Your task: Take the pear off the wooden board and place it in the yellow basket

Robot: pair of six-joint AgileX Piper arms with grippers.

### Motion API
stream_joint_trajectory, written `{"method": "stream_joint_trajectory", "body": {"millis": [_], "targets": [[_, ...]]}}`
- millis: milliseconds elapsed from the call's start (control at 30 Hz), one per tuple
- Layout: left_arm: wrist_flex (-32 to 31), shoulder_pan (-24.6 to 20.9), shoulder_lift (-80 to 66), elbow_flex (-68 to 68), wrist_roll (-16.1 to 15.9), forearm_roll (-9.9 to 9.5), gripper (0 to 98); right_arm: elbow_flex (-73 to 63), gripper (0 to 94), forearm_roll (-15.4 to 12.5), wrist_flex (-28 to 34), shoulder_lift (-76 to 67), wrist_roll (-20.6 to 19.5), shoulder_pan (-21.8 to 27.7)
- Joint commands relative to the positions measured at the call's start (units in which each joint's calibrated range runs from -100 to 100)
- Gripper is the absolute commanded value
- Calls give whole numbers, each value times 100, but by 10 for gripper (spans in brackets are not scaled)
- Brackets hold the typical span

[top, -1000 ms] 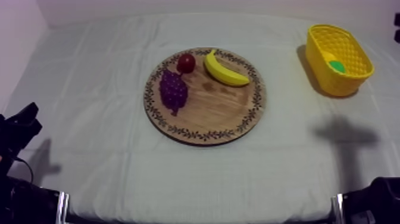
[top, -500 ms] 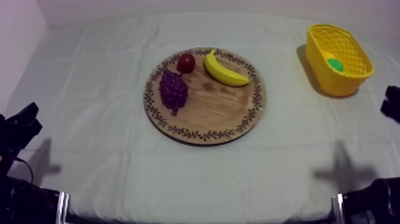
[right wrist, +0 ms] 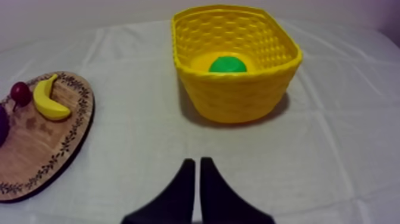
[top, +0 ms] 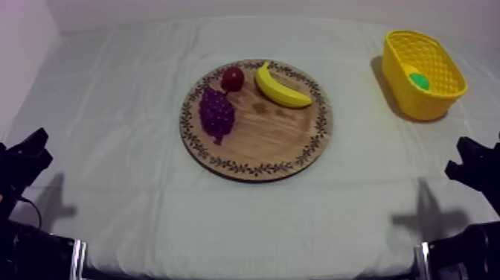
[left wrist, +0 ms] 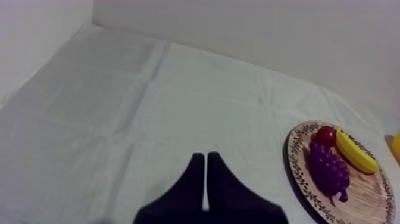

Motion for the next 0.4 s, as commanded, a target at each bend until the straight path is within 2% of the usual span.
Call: {"method": "stream_joint_trajectory", "body": {"millis": [0,200,367], "targets": [[-1,-1,0,3,2,1,1,14,4,18,-16,0,213,3],[-1,-1,0,3,2,1,1,34,4,40,-56,-4,783,6],[-1,-1,0,3,2,1,1,36,4,42,-61,-5,885,6]]}}
